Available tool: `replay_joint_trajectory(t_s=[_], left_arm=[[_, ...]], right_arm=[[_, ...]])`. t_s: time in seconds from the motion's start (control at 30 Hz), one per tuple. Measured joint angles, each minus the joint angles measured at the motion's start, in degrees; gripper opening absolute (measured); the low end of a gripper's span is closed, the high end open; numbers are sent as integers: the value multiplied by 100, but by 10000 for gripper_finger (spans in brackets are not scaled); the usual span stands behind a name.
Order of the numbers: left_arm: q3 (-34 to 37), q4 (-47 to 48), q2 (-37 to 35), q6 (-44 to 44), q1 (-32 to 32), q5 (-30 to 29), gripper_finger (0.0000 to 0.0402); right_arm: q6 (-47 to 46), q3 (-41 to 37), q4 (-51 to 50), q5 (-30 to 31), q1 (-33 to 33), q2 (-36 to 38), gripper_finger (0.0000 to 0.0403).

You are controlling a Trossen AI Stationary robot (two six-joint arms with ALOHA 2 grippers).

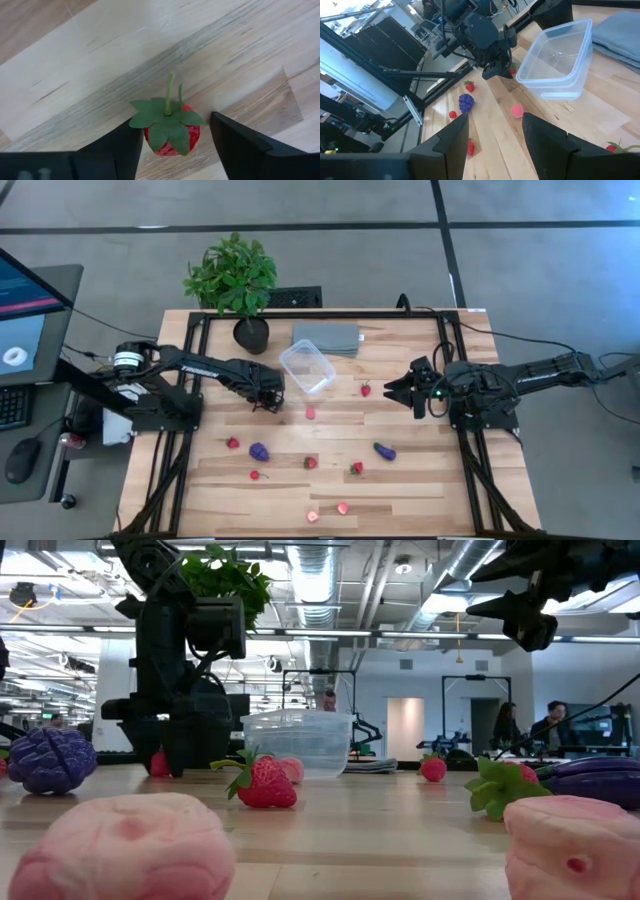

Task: Pick and placing Produce into tupperware
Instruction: Put the red strawberry into the transparent bin

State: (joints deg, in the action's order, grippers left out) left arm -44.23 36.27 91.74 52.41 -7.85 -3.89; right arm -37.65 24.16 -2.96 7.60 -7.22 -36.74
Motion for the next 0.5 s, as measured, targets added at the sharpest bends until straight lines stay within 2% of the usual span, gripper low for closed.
replay_joint_trajectory(t_s=[0.27,0.5], left_arm=[[2,-4,4,-5,0,9,160],[4,-4,4,-12,0,9,145]], right_arm=[[4,0,0,0,0,0,209],[4,0,0,1,0,-1,209]])
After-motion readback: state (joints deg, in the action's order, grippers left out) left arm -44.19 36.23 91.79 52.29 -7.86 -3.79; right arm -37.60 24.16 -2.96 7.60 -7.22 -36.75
